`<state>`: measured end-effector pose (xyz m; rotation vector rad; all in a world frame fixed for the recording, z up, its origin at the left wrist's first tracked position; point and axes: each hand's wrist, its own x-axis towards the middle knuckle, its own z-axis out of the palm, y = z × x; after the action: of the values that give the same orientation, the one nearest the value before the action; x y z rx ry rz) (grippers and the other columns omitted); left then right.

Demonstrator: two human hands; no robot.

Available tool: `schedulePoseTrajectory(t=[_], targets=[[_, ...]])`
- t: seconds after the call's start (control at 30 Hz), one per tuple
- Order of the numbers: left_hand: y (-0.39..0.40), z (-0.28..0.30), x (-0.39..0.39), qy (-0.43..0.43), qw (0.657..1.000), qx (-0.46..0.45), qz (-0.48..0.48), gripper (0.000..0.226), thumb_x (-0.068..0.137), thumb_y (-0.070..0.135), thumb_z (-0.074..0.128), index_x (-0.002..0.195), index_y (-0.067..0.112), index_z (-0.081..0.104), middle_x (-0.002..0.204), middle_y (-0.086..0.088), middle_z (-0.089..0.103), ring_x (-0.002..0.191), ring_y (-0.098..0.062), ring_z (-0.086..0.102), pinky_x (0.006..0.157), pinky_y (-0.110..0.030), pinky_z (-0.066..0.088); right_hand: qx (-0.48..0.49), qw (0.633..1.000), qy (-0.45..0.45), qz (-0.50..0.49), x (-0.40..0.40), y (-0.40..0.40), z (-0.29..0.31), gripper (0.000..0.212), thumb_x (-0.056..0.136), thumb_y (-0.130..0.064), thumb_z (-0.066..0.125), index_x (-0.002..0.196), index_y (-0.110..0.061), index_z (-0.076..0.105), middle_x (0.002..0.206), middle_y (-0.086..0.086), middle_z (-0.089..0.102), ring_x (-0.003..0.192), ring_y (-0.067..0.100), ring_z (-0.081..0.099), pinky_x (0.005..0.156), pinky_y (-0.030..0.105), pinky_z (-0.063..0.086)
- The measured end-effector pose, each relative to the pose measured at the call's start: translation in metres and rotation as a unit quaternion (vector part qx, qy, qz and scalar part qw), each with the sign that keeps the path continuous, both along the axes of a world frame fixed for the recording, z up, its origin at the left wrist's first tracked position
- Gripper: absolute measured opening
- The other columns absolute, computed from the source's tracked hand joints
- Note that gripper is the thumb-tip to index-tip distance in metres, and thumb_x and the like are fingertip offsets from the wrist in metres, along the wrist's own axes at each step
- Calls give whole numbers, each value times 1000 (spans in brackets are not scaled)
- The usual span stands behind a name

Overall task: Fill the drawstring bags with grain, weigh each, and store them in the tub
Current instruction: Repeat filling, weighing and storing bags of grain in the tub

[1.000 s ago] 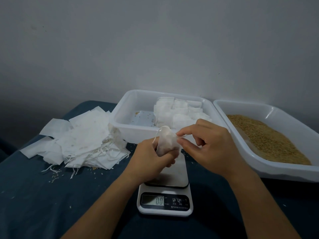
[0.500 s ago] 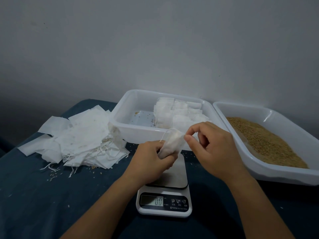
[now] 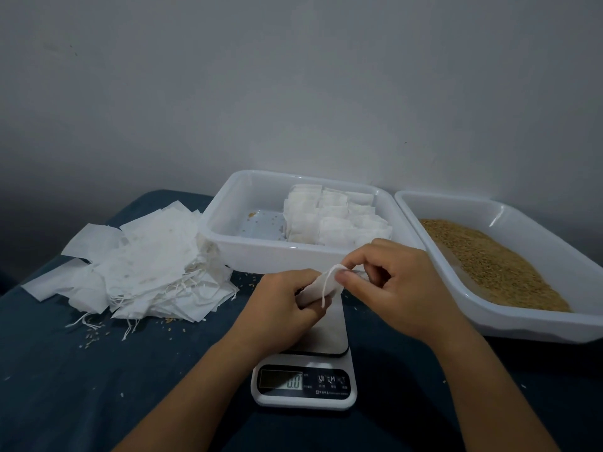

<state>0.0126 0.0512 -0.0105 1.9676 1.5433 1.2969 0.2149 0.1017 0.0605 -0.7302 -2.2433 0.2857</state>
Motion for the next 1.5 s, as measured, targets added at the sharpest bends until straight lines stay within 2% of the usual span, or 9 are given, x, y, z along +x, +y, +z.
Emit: schedulePoseTrajectory(t=[0.13, 0.23, 0.43, 0.6, 0.8, 0.97, 1.17, 1.37, 1.5], targets=[[-1, 0, -1, -43, 999, -29, 15, 19, 96, 35, 71, 78, 33, 66, 72, 8, 68, 68, -15, 65, 67, -37, 56, 85, 996, 16, -5, 1, -5, -1, 10, 86, -23, 85, 87, -20, 76, 65, -12, 45, 57, 12, 46, 58, 20, 41], [-2, 0, 0, -50, 998, -42, 19, 26, 99, 45, 67, 80, 27, 69, 72, 4, 70, 69, -22, 68, 70, -49, 57, 129, 991, 30, -27, 0, -5, -5, 10, 87, -26, 83, 89, -17, 79, 72, -14, 45, 57, 9, 45, 55, 21, 42], [-2, 1, 2, -98, 994, -45, 20, 41, 100, 58, 61, 86, 21, 72, 72, -1, 68, 70, -28, 68, 70, -50, 59, 142, 987, 60, -54, -2, -4, -17, 12, 88, -26, 83, 94, -16, 81, 79, -16, 48, 61, 1, 46, 61, 11, 40], [-1, -1, 1, -144, 988, -58, 12, 37, 100, 51, 63, 81, 19, 69, 69, 2, 69, 62, -13, 66, 62, -31, 57, 144, 985, 79, -60, -6, -4, -26, 13, 89, -26, 82, 97, -16, 82, 84, -18, 47, 64, -6, 46, 64, 6, 40], [-1, -2, 4, -141, 988, -64, 16, 38, 99, 50, 64, 75, 20, 66, 67, 1, 69, 63, -21, 69, 65, -49, 60, 133, 987, 71, -60, -9, -3, -32, 14, 88, -21, 86, 100, -17, 81, 86, -26, 45, 67, -8, 48, 66, 6, 40], [-1, -3, 3, -131, 989, -66, 3, 44, 99, 59, 62, 82, 18, 69, 71, 1, 70, 66, -20, 70, 69, -50, 60, 52, 988, 126, -65, -4, -6, -27, 17, 99, -35, 69, 113, -27, 76, 73, -16, 52, 65, 10, 53, 64, 9, 41], [2, -6, 0, -69, 997, -33, -11, 37, 100, 57, 61, 83, 25, 69, 76, 2, 66, 72, -21, 63, 70, -48, 54, -108, 985, 119, -63, 6, -2, -30, 7, 94, -43, 71, 97, -38, 75, 61, -10, 47, 57, 7, 46, 56, 14, 40], [1, -5, 4, -8, 1000, 8, -17, 23, 100, 52, 61, 81, 39, 64, 80, 7, 66, 79, -19, 62, 68, -33, 49, -158, 976, 150, -24, 6, 1, -34, 11, 93, -38, 72, 83, -35, 73, 56, -11, 43, 53, 6, 41, 54, 18, 38], [-1, -1, 5, -42, 998, -3, -53, 10, 99, 39, 70, 99, 48, 66, 90, 14, 69, 83, -13, 66, 67, -19, 50, -167, 973, 157, 4, 8, 3, -34, 9, 94, -42, 68, 88, -36, 73, 59, -8, 44, 55, 7, 40, 55, 23, 41]])
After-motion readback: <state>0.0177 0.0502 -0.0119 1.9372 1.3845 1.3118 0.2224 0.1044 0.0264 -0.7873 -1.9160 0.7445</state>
